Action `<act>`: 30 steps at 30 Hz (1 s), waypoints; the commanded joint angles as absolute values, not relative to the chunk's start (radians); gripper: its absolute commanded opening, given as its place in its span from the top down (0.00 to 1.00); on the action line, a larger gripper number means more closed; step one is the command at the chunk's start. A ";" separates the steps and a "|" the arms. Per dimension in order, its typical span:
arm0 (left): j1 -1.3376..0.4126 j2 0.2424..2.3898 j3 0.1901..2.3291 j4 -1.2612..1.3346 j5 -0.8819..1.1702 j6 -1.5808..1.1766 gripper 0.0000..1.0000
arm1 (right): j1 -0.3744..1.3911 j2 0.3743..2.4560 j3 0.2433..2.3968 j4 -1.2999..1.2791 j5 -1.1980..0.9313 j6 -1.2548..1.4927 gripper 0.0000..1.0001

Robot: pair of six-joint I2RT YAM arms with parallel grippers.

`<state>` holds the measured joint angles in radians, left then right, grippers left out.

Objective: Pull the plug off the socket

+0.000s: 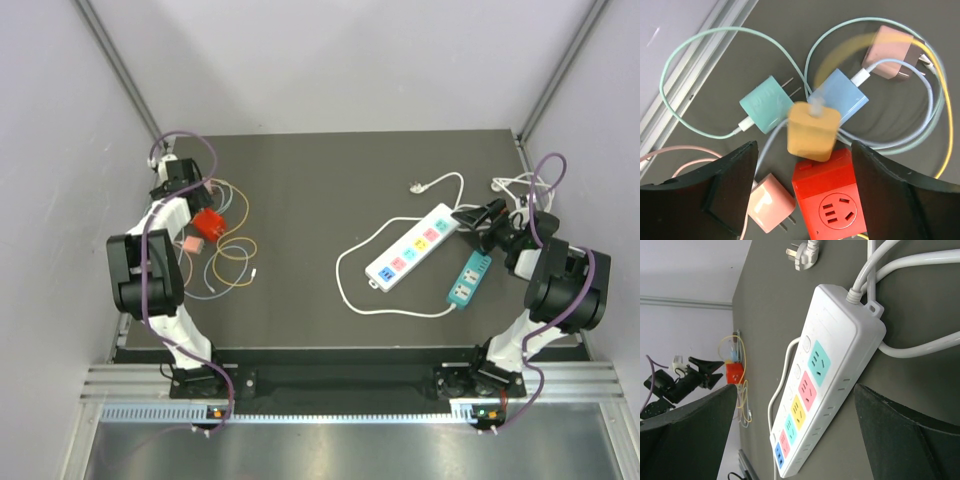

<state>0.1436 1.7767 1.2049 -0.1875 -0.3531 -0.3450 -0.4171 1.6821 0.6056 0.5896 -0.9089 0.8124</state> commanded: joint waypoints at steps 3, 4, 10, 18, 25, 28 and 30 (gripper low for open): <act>0.152 1.681 1.256 -0.230 -0.302 -0.354 0.13 | -0.433 1.648 0.646 0.614 -0.917 0.796 0.00; 0.152 1.652 1.256 -0.236 -0.295 -0.359 0.12 | -0.433 1.646 0.646 0.614 -0.917 0.792 0.00; 0.152 1.479 1.178 -0.218 -0.088 -0.390 0.09 | -0.434 1.623 0.670 0.575 -0.939 0.762 0.00; 0.153 1.163 0.974 -0.131 0.164 -0.416 0.07 | -0.434 1.568 0.745 0.370 -0.942 0.625 0.00; 0.152 0.971 0.822 -0.055 0.405 -0.468 0.01 | -0.434 1.536 0.958 -0.160 -0.951 0.186 0.00; 0.150 0.928 0.778 -0.044 0.514 -0.483 0.01 | -0.434 1.502 1.055 -0.320 -0.934 -0.048 0.00; 0.150 0.905 0.752 -0.043 0.586 -0.488 0.01 | -0.434 1.464 1.081 -0.408 -0.927 -0.153 0.00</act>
<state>0.1478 0.9428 0.7799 -0.1154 0.4164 -0.4633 -0.4217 1.5536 1.0031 -0.1780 -0.9283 0.1394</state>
